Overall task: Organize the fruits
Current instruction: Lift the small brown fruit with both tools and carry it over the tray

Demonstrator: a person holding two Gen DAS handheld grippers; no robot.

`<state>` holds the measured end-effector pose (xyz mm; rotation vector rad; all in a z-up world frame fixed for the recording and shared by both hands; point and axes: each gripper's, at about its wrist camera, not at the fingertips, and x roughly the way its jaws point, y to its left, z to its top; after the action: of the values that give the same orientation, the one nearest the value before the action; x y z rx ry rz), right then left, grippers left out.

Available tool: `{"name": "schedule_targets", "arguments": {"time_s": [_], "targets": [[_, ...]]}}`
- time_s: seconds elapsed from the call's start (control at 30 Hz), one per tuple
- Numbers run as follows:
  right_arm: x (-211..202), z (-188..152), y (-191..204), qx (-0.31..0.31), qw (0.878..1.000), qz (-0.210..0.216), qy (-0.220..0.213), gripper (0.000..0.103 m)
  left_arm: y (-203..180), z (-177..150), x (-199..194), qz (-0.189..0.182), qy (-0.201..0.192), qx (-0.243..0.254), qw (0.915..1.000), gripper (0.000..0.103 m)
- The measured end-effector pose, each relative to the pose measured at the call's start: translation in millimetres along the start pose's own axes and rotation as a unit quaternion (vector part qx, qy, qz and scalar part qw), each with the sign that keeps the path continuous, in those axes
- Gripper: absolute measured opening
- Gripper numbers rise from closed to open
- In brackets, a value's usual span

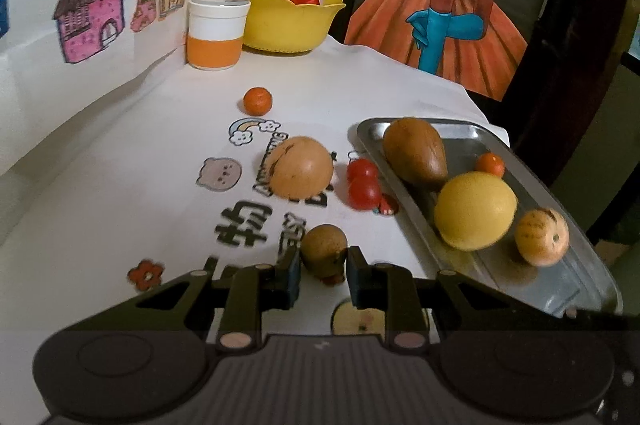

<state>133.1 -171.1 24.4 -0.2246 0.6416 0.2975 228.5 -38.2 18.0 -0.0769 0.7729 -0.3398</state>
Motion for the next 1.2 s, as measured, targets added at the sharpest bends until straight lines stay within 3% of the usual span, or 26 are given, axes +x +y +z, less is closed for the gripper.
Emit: {"name": "schedule_targets", "arguments": {"time_s": [0.4,0.9,1.2], "targets": [[-8.1,-5.3,1.2,0.013,1.000,0.008,0.001,0.032,3.4,-22.7,-32.0,-0.011,0.013,0.017,0.9997,0.027],[-6.8,-7.1,-3.0,0.031,0.999,0.011,-0.004,0.032,3.7,-17.9,-20.1,0.017,-0.011,0.028,0.9994,0.035],[-7.1,-7.7,-3.6,0.033,0.999,0.012,-0.004,0.033,8.4,-15.4,-15.5,0.007,-0.020,0.024,0.9995,0.035]]}}
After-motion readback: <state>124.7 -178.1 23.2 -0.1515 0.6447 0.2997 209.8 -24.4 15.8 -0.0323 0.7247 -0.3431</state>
